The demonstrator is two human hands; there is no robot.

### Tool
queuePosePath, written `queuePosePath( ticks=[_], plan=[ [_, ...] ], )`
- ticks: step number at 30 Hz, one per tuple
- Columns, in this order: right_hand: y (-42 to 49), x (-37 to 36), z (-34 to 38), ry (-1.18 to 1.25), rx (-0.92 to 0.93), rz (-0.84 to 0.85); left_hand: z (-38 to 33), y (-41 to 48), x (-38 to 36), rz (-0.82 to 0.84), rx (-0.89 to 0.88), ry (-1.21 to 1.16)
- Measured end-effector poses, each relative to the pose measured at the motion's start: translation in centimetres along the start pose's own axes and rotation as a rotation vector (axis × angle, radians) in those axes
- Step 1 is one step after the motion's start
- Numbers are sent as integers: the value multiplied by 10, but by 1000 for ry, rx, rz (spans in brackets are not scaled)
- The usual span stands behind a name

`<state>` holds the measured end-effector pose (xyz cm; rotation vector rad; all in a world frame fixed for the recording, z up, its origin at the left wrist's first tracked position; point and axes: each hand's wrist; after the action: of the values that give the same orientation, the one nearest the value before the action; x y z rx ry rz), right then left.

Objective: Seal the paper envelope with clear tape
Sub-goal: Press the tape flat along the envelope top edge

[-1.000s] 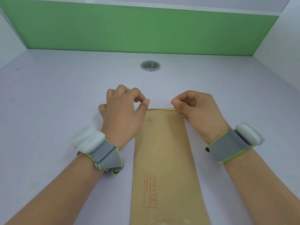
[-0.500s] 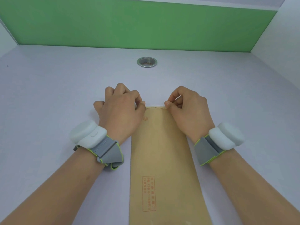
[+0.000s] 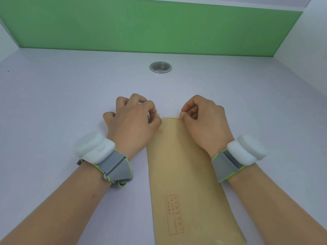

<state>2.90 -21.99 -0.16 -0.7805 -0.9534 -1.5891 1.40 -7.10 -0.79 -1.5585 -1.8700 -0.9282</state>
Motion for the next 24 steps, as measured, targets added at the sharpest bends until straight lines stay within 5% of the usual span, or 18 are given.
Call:
queuePosePath(
  ticks=[11,24],
  plan=[
    [-2,2,0,-2,1,17,-1,-8,3,-108,-123,44],
    [-2,1,1,-11,7,19,-3,-6,-2,-10,-130,-28]
  ],
)
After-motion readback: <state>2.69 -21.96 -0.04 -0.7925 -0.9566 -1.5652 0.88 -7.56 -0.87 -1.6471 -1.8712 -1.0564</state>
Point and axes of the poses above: each hand's wrist, its own y-axis towards the middle knuckle, its own x-axis out of the back of the hand, z = x × y, and after that the axes turned 15 degrees about -y, right-handed
